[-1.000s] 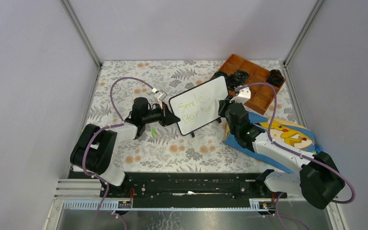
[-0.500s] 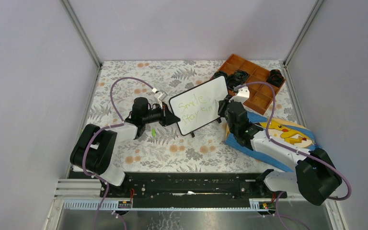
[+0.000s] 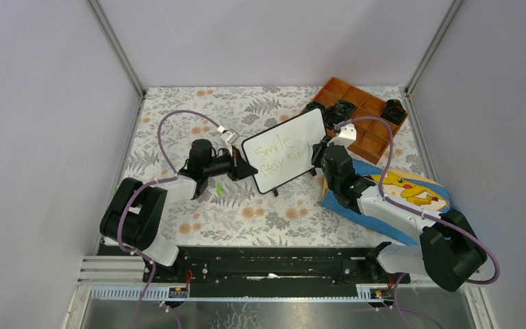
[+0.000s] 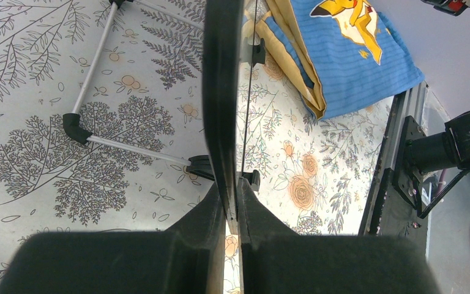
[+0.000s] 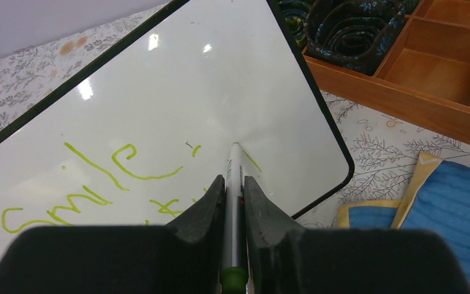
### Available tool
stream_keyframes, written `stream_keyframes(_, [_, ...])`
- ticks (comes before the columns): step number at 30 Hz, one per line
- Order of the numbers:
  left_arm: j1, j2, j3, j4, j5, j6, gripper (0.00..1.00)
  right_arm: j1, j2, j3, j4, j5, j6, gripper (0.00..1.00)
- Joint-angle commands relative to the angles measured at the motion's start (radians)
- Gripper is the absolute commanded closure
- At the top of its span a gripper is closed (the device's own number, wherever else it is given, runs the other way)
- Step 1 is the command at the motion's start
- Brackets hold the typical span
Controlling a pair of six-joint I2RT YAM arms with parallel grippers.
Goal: Write a sentence on the whiteboard
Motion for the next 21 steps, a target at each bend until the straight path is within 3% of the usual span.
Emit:
stream_keyframes(1, [-0.015, 0.021, -0.016, -0.136, -0.061, 0.071, 1.00, -0.009, -0.013, -0.001, 0.011, -0.001, 0.024, 1.00])
stream_keyframes(21, [-0.017, 0.020, -0.015, -0.139, -0.063, 0.073, 1.00, -0.009, -0.019, -0.047, -0.018, -0.009, 0.038, 1.00])
